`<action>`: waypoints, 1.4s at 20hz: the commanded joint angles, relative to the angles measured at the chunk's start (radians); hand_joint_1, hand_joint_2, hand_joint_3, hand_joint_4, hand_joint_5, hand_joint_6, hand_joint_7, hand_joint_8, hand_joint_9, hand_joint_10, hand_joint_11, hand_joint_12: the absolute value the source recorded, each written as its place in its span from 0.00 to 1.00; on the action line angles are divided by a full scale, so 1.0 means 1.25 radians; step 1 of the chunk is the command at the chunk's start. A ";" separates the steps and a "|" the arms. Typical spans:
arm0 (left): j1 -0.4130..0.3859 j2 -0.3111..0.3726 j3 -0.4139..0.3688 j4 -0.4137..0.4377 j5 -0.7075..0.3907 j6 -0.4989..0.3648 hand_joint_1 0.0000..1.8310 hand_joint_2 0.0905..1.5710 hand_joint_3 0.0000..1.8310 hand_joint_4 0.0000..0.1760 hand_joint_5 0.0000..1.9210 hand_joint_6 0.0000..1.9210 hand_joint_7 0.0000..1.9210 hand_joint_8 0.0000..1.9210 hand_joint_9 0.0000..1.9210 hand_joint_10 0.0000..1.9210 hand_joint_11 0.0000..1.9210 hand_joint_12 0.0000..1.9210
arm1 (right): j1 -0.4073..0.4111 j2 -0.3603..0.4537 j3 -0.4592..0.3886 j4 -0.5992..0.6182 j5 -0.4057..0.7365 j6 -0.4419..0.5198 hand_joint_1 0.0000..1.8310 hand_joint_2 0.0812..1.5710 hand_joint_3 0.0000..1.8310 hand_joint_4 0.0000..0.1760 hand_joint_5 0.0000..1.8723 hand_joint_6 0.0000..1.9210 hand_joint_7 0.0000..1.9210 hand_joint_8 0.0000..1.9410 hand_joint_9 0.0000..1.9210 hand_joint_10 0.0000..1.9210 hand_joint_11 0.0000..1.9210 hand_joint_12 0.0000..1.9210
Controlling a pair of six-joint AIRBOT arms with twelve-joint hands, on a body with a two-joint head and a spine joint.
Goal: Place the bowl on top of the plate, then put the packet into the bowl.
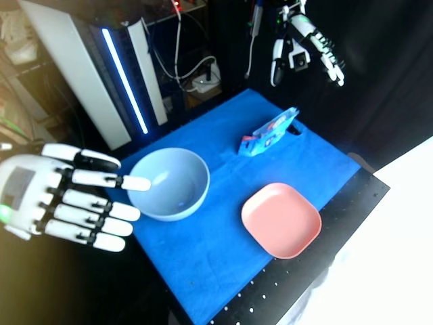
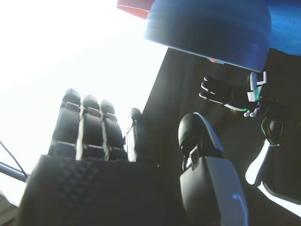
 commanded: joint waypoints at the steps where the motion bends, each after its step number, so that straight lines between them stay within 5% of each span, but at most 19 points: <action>1: -0.005 -0.005 0.006 -0.009 -0.098 -0.001 0.43 0.56 0.01 0.33 0.04 0.00 0.00 0.00 0.00 0.00 0.01 0.00 | 0.006 0.001 0.005 0.018 0.095 0.006 0.27 0.71 0.00 0.17 0.07 0.00 0.10 0.00 0.10 0.00 0.10 0.10; 3: -0.005 -0.007 0.005 -0.009 -0.097 -0.001 0.44 0.56 0.00 0.39 0.04 0.00 0.00 0.00 0.00 0.00 0.01 0.00 | 0.006 0.001 0.005 0.018 0.095 0.006 0.27 0.71 0.00 0.22 0.07 0.00 0.10 0.00 0.10 0.00 0.11 0.10; 7: -0.005 -0.009 0.006 -0.009 -0.095 -0.001 0.45 0.56 0.00 0.37 0.04 0.00 0.00 0.00 0.00 0.00 0.02 0.01 | 0.011 -0.001 0.005 0.003 0.095 0.014 0.25 0.72 0.00 0.00 0.08 0.00 0.11 0.00 0.12 0.01 0.13 0.09; 13: -0.005 -0.011 0.007 -0.008 -0.094 -0.001 0.45 0.56 0.00 0.39 0.04 0.00 0.00 0.00 0.00 0.00 0.02 0.02 | 0.045 -0.003 -0.003 -0.069 0.095 0.017 0.29 0.69 0.00 0.21 0.07 0.00 0.06 0.00 0.03 0.00 0.01 0.02; 15: -0.005 -0.011 0.006 -0.008 -0.093 -0.001 0.45 0.55 0.00 0.30 0.04 0.00 0.00 0.00 0.00 0.00 0.03 0.02 | 0.047 -0.003 -0.006 -0.083 0.095 0.018 0.26 0.68 0.00 0.05 0.07 0.00 0.07 0.00 0.05 0.01 0.03 0.03; 18: -0.005 -0.012 0.006 -0.007 -0.090 -0.001 0.42 0.56 0.00 0.28 0.04 0.00 0.00 0.00 0.00 0.00 0.03 0.02 | 0.054 -0.003 -0.013 -0.114 0.090 0.018 0.28 0.61 0.00 0.08 0.06 0.00 0.08 0.00 0.07 0.00 0.03 0.05; 20: -0.005 -0.012 0.006 -0.007 -0.091 -0.001 0.42 0.56 0.00 0.28 0.04 0.00 0.00 0.00 0.00 0.00 0.03 0.02 | 0.073 -0.003 -0.017 -0.150 0.054 0.018 0.34 0.58 0.00 0.00 0.06 0.00 0.08 0.00 0.08 0.00 0.07 0.08; 21: -0.005 -0.012 0.006 -0.007 -0.091 -0.001 0.42 0.56 0.00 0.30 0.04 0.00 0.00 0.00 0.00 0.00 0.02 0.02 | 0.084 -0.003 -0.019 -0.171 0.034 0.018 0.33 0.57 0.00 0.07 0.06 0.00 0.09 0.00 0.10 0.00 0.08 0.15; 22: -0.005 -0.012 0.006 -0.007 -0.090 -0.001 0.42 0.55 0.00 0.30 0.04 0.00 0.00 0.00 0.00 0.00 0.04 0.03 | 0.094 -0.004 -0.020 -0.188 0.017 0.018 0.30 0.56 0.00 0.00 0.07 0.00 0.11 0.00 0.11 0.00 0.08 0.17; 23: -0.005 -0.012 0.006 -0.007 -0.091 -0.001 0.43 0.55 0.00 0.31 0.04 0.00 0.00 0.00 0.00 0.00 0.03 0.03 | 0.099 -0.005 -0.020 -0.198 0.006 0.018 0.29 0.54 0.00 0.31 0.04 0.00 0.10 0.00 0.10 0.00 0.03 0.20; 24: -0.005 -0.013 0.006 -0.007 -0.091 -0.001 0.43 0.55 0.00 0.34 0.04 0.00 0.00 0.00 0.00 0.00 0.03 0.03 | 0.103 -0.006 -0.020 -0.210 -0.009 0.018 0.31 0.53 0.00 0.44 0.04 0.00 0.10 0.00 0.10 0.00 0.01 0.24; 25: -0.005 -0.013 0.006 -0.007 -0.090 -0.001 0.43 0.55 0.00 0.34 0.04 0.00 0.00 0.00 0.00 0.00 0.03 0.03 | 0.105 -0.007 -0.019 -0.217 -0.020 0.018 0.33 0.53 0.00 0.51 0.04 0.00 0.08 0.00 0.09 0.00 0.00 0.25; 27: -0.005 -0.014 0.006 -0.007 -0.090 -0.001 0.43 0.55 0.00 0.32 0.04 0.00 0.00 0.00 0.00 0.00 0.03 0.04 | 0.113 -0.010 -0.019 -0.238 -0.048 0.018 0.31 0.56 0.01 0.41 0.06 0.00 0.06 0.00 0.07 0.00 0.00 0.23; 28: -0.005 -0.015 0.006 -0.007 -0.089 -0.001 0.42 0.55 0.00 0.29 0.04 0.00 0.00 0.00 0.00 0.00 0.03 0.04 | 0.120 -0.012 -0.019 -0.248 -0.067 0.018 0.30 0.57 0.01 0.45 0.07 0.01 0.06 0.00 0.06 0.00 0.00 0.23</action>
